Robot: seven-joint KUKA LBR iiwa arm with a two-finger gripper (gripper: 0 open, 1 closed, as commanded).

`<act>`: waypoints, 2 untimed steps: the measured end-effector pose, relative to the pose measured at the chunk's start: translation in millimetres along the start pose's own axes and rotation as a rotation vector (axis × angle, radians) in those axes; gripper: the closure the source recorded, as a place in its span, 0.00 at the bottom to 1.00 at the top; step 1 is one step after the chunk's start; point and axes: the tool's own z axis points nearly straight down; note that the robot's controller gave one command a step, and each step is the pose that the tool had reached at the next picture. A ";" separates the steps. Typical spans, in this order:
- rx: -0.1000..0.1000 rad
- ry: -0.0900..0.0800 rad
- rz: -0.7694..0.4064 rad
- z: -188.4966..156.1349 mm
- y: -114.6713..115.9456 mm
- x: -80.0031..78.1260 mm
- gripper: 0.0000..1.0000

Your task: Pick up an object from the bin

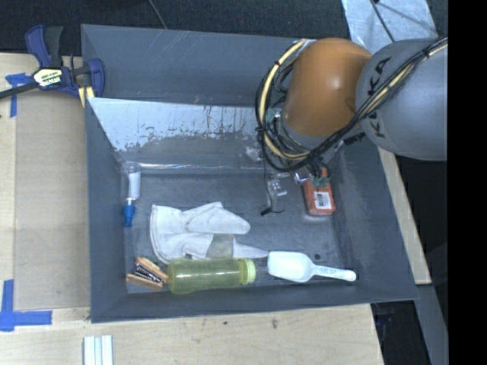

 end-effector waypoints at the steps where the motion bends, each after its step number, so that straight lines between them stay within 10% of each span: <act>1: -0.001 0.000 0.058 31.3 36.2 13.4 0.00; 2: 0.000 -0.002 0.026 74.1 61.2 3.9 0.00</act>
Offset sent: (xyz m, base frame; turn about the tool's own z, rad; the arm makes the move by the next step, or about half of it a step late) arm -0.0193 0.0612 -0.0771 0.0243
